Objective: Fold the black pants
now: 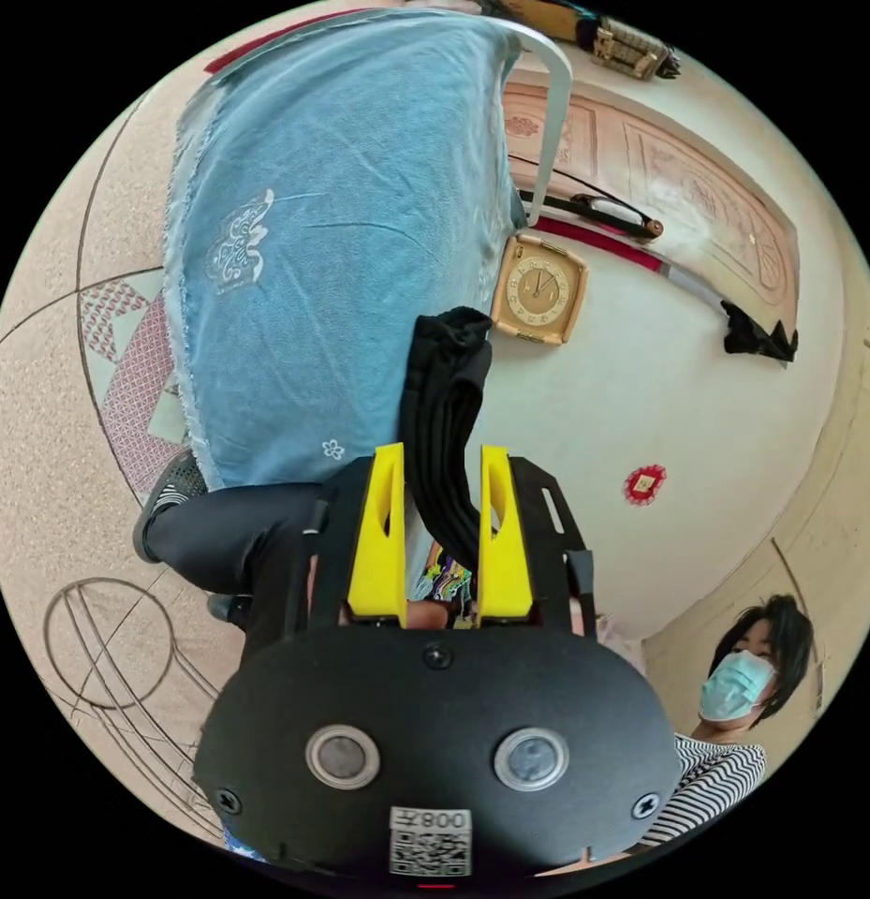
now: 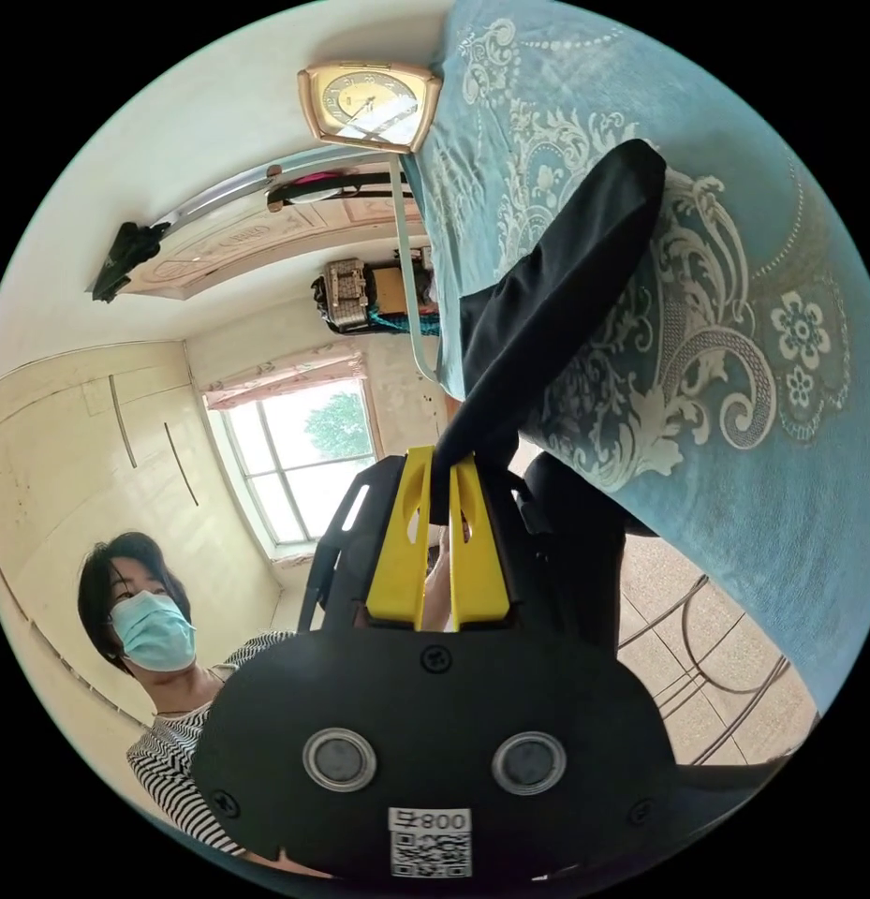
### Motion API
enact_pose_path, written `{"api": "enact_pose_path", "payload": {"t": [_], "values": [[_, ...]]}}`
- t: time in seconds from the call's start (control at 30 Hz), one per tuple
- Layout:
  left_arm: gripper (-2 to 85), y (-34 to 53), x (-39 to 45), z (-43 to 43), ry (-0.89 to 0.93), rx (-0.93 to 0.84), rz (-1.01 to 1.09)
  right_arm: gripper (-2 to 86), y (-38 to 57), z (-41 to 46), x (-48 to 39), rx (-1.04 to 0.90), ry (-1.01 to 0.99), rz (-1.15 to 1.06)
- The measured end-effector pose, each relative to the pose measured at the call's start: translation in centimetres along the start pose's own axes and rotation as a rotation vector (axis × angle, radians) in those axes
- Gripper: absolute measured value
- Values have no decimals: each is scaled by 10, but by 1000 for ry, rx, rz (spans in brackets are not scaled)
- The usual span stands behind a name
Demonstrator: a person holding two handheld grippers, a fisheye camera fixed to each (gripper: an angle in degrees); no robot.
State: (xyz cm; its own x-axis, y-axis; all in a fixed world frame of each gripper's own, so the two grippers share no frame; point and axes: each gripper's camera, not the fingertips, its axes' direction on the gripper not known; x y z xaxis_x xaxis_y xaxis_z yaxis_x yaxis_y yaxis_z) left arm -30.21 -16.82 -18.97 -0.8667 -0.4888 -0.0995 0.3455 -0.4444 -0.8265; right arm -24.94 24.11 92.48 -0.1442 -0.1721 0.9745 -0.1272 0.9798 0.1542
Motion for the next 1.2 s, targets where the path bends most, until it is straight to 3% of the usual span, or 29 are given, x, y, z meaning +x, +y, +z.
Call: {"api": "enact_pose_path", "payload": {"t": [0.63,1.2], "values": [[132,-24,41,19,46,-25,-41,9,16,6,-62,7,8,-77],[83,-25,157,56,-5,-91,9,13,124,-74,-20,38,28,-16]]}}
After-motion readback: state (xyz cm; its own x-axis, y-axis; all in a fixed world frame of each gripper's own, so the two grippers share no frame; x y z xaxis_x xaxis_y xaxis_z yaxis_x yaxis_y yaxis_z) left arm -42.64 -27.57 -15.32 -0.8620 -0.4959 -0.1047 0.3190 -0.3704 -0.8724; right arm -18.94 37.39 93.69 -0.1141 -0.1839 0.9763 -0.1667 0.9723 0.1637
